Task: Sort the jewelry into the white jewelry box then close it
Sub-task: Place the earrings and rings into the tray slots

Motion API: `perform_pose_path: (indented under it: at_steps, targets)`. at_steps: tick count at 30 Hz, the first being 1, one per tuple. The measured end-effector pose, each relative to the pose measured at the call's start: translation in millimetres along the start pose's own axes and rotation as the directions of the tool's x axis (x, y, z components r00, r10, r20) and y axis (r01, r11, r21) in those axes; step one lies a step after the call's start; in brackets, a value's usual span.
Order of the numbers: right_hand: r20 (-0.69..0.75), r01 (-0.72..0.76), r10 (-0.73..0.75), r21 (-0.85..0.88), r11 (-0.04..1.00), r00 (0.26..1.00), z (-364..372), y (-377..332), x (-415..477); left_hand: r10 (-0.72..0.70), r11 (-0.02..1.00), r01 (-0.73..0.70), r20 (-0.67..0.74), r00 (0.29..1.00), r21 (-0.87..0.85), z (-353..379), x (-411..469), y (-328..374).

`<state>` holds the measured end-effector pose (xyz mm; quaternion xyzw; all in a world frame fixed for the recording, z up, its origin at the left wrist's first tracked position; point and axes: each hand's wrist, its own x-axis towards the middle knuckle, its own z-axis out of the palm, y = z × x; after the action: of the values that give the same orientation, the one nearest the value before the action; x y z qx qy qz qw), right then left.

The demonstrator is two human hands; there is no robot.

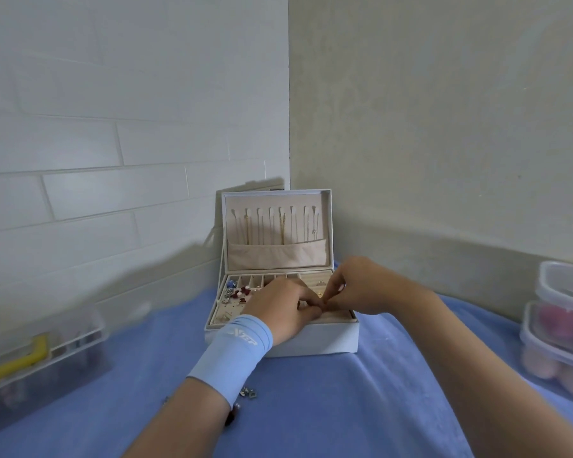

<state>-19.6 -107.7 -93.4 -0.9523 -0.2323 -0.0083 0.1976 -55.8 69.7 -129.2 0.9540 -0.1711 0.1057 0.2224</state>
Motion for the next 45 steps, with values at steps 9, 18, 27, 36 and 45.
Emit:
perform_pose_path:
  at_steps: [9,18,27,36,45]
  targets:
    - [-0.044,0.114,-0.111,0.068,0.991,0.993,-3.5,-33.9,-7.4,-0.087,0.996,0.087,-0.056,0.995,-0.017,-40.4,-30.9,-6.5]
    - [0.399,0.226,-0.190,-0.044,0.973,0.897,37.5,-111.2,-16.3,-0.248,0.965,0.226,0.182,0.952,0.135,-72.0,-94.1,-40.2]
    - [0.415,0.221,-0.123,-0.197,0.955,0.901,66.6,-115.3,-19.9,-0.248,0.962,0.185,0.358,0.900,0.202,-58.8,-102.1,-53.4]
    - [0.333,0.164,-0.209,0.159,0.974,0.920,43.1,-103.2,-16.7,-0.255,0.960,0.198,0.328,0.910,0.197,-60.6,-98.7,-60.5]
    - [0.236,0.144,-0.222,0.307,0.941,0.946,33.1,-91.2,-10.5,-0.233,0.965,0.178,0.327,0.916,0.190,-42.3,-99.6,-41.0]
